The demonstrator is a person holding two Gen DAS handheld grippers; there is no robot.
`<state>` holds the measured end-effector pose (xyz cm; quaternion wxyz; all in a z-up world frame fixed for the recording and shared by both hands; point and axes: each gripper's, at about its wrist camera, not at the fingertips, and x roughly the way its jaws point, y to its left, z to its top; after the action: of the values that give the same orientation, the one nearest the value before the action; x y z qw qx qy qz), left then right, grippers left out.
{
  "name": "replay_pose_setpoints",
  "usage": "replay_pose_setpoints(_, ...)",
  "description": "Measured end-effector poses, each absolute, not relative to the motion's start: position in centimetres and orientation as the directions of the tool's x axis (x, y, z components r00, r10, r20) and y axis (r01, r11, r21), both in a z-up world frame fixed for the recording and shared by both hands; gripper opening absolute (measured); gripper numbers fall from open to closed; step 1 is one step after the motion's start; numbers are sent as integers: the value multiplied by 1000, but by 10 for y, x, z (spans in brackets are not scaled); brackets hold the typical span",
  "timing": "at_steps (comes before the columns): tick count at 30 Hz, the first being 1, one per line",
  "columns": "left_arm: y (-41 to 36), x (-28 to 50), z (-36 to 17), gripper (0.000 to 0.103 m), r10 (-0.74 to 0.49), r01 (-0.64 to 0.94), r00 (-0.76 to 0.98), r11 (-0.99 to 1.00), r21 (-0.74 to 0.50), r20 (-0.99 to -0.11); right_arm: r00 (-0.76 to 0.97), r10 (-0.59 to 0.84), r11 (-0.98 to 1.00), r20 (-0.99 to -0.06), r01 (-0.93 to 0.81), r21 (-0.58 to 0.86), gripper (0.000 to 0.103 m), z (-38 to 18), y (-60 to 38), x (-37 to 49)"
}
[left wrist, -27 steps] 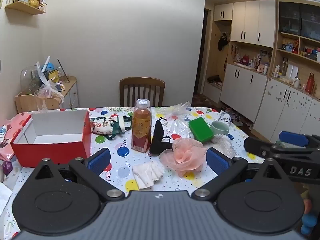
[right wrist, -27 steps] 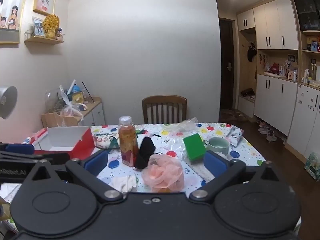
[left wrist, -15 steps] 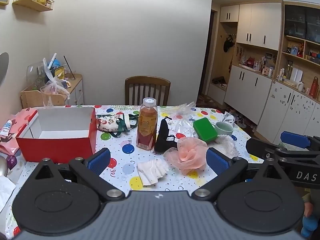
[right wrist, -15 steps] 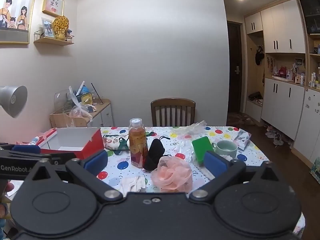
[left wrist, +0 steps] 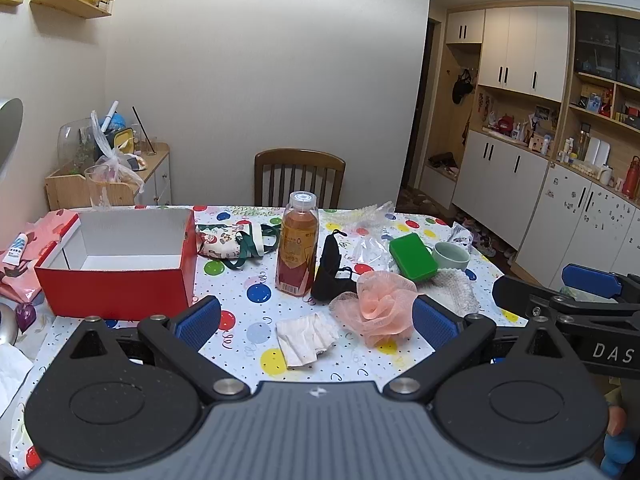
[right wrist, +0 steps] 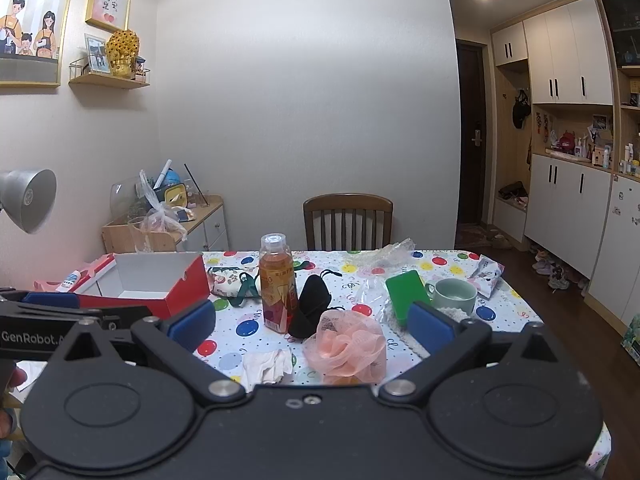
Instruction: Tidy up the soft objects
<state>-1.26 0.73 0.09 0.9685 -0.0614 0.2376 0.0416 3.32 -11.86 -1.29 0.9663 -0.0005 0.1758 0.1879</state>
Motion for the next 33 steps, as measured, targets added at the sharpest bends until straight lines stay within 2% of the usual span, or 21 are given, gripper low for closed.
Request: replay_pose_setpoints(33,11,-9,2,103,42,-97,891,990,-99,-451,881,335,940,-333,-337,55,102,-14,-120,37)
